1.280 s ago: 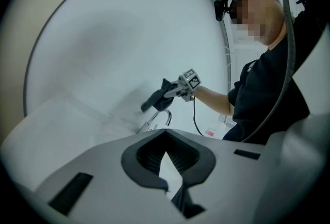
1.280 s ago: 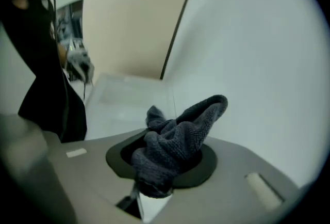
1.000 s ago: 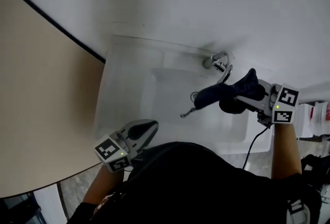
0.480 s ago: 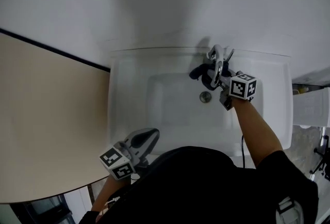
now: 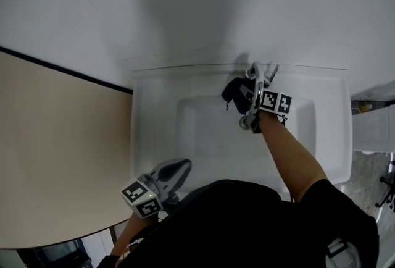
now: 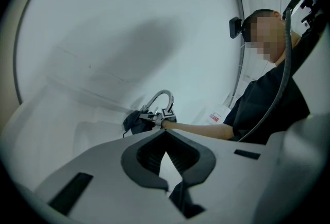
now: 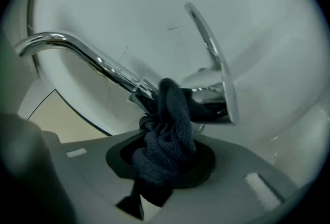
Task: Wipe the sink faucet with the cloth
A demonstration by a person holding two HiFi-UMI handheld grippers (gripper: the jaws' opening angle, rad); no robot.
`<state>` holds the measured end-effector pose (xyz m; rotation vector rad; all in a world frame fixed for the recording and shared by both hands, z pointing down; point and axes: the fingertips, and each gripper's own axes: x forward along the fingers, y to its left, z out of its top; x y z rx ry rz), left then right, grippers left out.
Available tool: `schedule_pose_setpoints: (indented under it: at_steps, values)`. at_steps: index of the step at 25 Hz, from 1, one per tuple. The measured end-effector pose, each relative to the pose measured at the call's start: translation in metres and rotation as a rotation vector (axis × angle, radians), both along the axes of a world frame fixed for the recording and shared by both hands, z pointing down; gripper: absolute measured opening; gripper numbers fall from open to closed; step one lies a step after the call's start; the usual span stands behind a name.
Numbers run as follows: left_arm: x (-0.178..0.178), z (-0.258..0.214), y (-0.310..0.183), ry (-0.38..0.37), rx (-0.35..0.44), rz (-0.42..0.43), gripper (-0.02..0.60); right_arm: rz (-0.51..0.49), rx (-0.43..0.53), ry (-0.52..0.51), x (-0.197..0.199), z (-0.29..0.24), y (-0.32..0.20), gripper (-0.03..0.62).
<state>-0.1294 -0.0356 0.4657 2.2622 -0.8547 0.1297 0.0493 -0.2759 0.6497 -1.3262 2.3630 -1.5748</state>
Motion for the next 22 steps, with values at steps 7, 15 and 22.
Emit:
schedule_pose_setpoints:
  at_steps: [7, 15, 22]
  values:
    - [-0.005, 0.001, -0.001, 0.004, -0.017, -0.015, -0.008, 0.057, -0.052, -0.011, 0.007, 0.014, -0.003, 0.101]
    - [-0.007, -0.002, -0.003, 0.017, 0.001, -0.013, -0.008, 0.106, 0.308, 0.148, 0.048, -0.088, -0.001, 0.101]
    - [0.005, 0.001, -0.001, 0.019, -0.006, 0.009, -0.008, -0.145, 0.433, 0.327, 0.058, -0.140, -0.041, 0.103]
